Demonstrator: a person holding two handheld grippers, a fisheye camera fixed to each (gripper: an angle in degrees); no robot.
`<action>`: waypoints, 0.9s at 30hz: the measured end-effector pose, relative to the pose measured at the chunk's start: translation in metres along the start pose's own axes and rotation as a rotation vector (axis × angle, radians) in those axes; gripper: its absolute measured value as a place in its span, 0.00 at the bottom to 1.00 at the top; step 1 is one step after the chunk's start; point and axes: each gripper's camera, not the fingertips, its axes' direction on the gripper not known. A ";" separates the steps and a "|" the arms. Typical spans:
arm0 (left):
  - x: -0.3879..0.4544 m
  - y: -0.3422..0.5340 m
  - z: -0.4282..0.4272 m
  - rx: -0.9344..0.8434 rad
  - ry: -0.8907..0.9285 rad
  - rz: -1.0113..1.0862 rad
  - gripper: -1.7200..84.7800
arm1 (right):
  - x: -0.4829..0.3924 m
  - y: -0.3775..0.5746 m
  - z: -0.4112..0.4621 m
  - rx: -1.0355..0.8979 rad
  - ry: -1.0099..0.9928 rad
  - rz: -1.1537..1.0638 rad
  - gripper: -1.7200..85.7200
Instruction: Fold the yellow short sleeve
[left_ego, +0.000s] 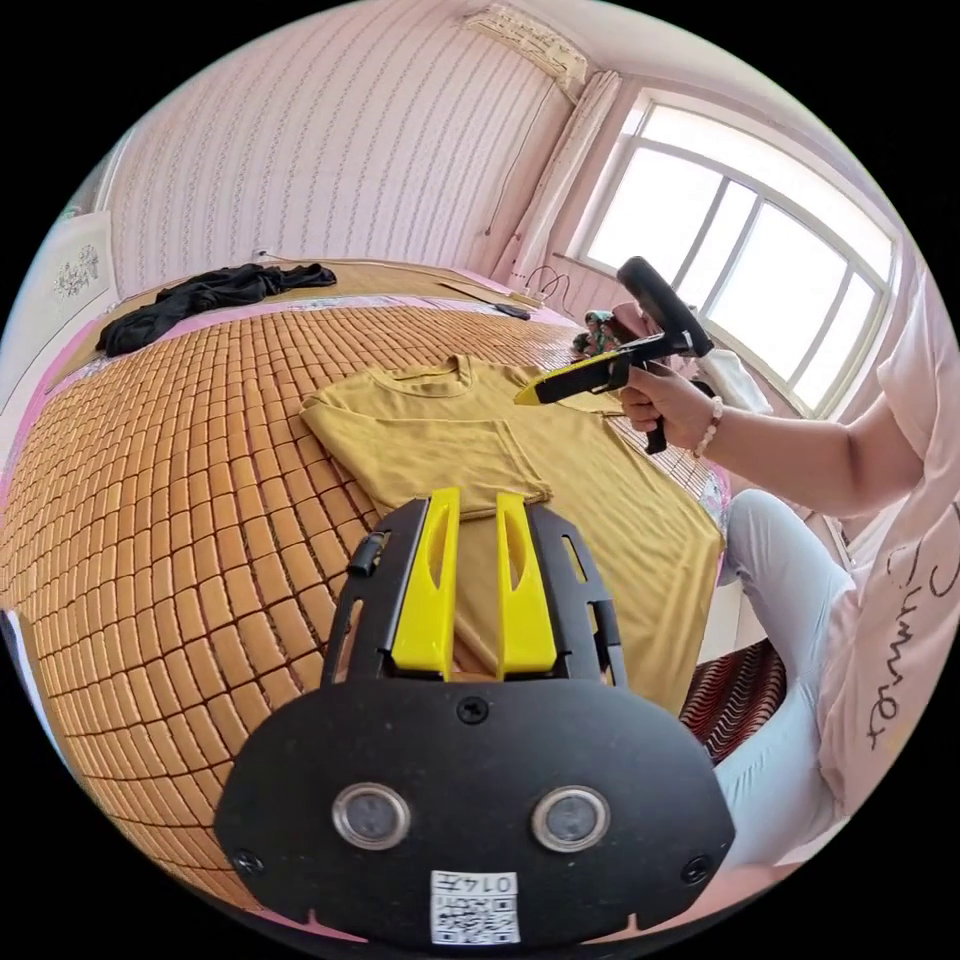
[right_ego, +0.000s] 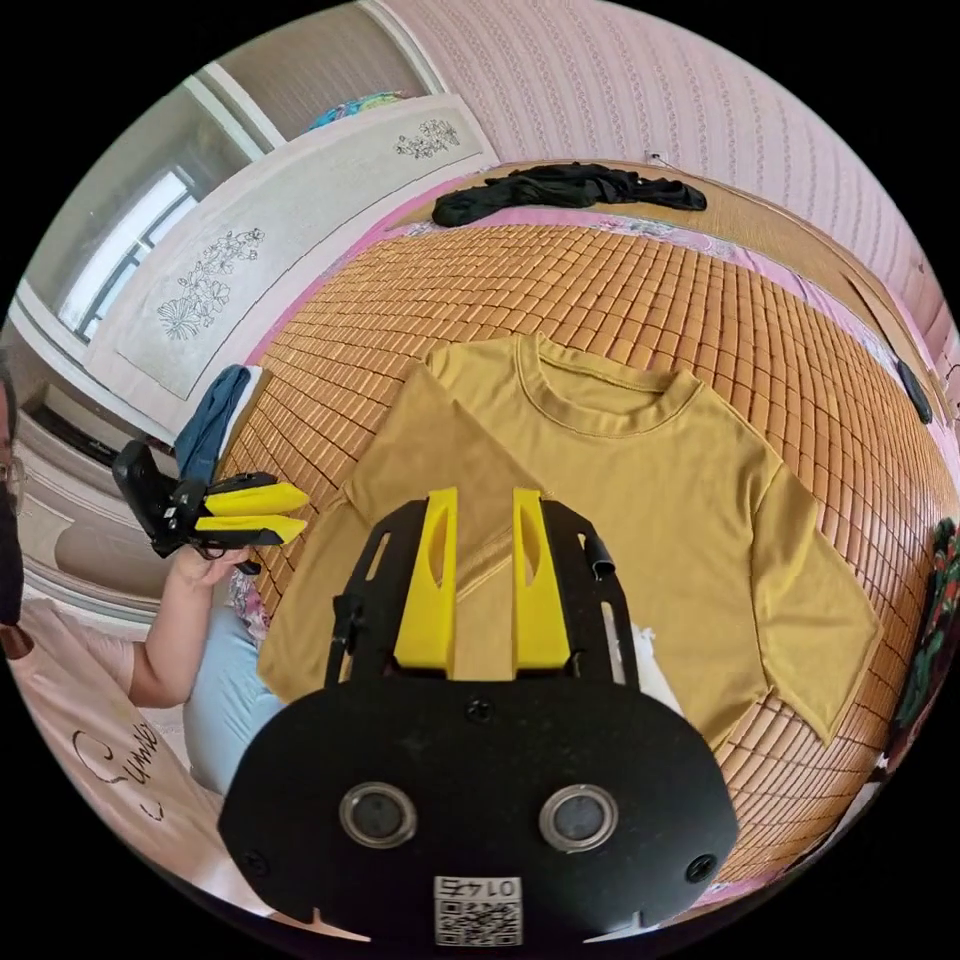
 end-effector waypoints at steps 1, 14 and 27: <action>-0.002 0.002 0.005 -0.018 -0.028 -0.014 0.09 | -0.007 -0.013 0.006 -0.027 0.001 -0.043 0.12; -0.023 0.010 0.050 -0.080 -0.082 -0.146 0.09 | 0.008 0.004 -0.013 -0.135 0.144 0.109 0.02; -0.033 0.007 0.076 -0.143 -0.113 -0.153 0.06 | 0.019 0.009 -0.016 -0.127 0.050 0.158 0.09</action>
